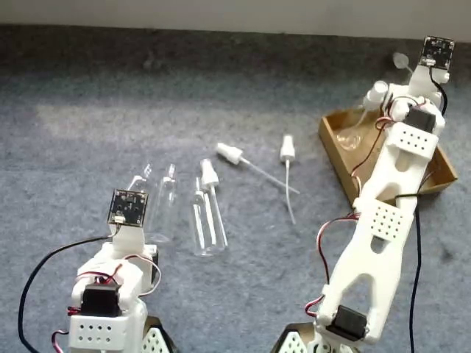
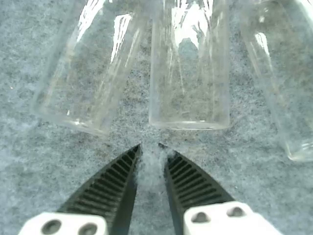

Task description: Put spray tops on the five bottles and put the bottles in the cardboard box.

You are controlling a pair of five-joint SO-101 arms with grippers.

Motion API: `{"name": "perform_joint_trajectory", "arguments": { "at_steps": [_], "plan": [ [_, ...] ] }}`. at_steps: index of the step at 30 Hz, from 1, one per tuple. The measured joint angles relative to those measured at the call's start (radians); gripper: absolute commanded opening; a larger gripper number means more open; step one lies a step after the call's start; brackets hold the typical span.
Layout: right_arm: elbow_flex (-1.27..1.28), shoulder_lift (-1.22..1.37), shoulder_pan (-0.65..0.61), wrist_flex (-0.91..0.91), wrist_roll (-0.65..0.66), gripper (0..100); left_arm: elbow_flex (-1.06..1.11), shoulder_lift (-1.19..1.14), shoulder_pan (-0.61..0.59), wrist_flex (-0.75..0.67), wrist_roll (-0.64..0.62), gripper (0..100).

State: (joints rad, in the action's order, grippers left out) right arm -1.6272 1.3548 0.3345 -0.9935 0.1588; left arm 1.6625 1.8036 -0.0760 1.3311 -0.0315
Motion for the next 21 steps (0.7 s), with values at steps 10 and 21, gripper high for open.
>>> {"name": "perform_joint_trajectory", "arguments": {
  "at_steps": [10,21],
  "plan": [
    [-0.005,0.000,0.000,-0.008,0.000,8.4,0.000,0.000,0.000,0.000,0.000,1],
    [-0.005,-0.025,0.000,-0.038,-0.002,8.4,0.000,0.000,0.000,0.000,0.000,1]
  ]
}}
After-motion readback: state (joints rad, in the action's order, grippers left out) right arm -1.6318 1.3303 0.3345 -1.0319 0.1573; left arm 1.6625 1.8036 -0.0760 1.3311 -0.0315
